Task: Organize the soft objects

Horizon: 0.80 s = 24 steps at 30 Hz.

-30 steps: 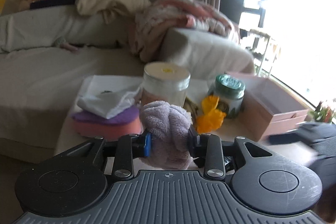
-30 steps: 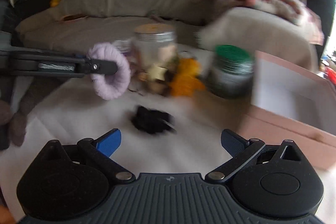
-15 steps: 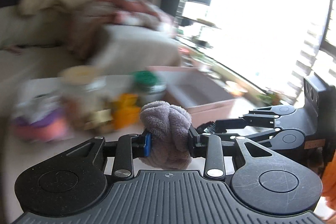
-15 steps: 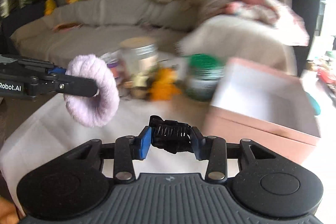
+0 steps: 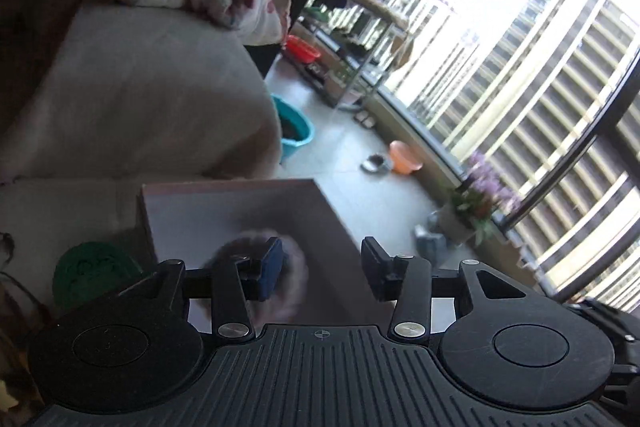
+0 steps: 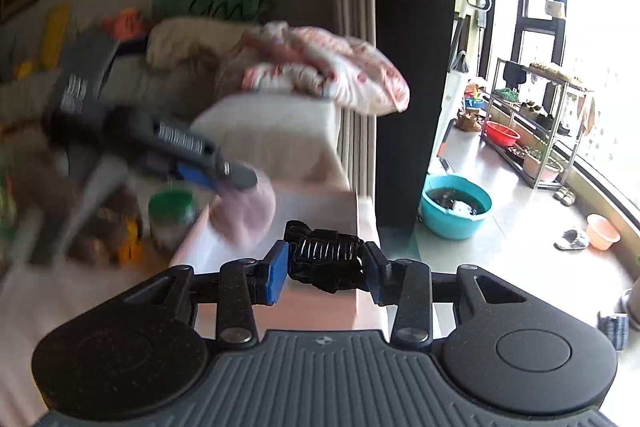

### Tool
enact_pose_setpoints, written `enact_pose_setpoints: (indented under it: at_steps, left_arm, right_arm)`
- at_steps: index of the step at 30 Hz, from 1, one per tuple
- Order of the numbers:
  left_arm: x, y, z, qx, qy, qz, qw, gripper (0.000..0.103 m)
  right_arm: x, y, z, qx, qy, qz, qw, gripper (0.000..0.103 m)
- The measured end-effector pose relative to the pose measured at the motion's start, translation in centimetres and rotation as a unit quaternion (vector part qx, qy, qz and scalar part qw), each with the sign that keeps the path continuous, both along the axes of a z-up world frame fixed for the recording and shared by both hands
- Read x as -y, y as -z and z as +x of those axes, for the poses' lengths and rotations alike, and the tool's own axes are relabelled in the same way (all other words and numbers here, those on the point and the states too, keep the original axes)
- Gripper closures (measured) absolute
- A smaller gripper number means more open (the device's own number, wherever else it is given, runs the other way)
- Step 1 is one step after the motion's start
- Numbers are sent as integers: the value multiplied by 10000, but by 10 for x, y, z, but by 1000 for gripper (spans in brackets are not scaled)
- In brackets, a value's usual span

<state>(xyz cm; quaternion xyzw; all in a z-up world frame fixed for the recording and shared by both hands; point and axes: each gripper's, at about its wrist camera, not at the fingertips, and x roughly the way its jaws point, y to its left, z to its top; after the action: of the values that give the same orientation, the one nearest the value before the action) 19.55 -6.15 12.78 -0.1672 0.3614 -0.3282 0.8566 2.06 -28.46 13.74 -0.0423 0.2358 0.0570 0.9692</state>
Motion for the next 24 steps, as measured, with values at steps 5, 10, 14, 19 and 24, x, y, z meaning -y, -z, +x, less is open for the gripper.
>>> enact_pose_setpoints:
  at_steps: [5,10,14,19,24]
  left_arm:
    - [-39,-21,-19,528,-193,-44,9984,55]
    - [-124,-34,-38,1005,-994,162,9898,55]
    - [-202,-40,-62,1262,-1804,687,9731,55]
    - [-296,-61,-90,1317,-2458,1023,9549,55]
    - [-339,-69,-109,1302,-2784,1439,9407,55]
  right_arm:
    - [-4,-9,65,-375,-206,406,9983,35]
    - [-8,-8,119,-1014,-158,849,9911,27]
    - [-35,-27,124,-888,-74,1172,9891,27]
    - [-113,-83,118,-543,-594,1623,9835,27]
    - [-197,-124,115,-239,-1386,1422,9798,14]
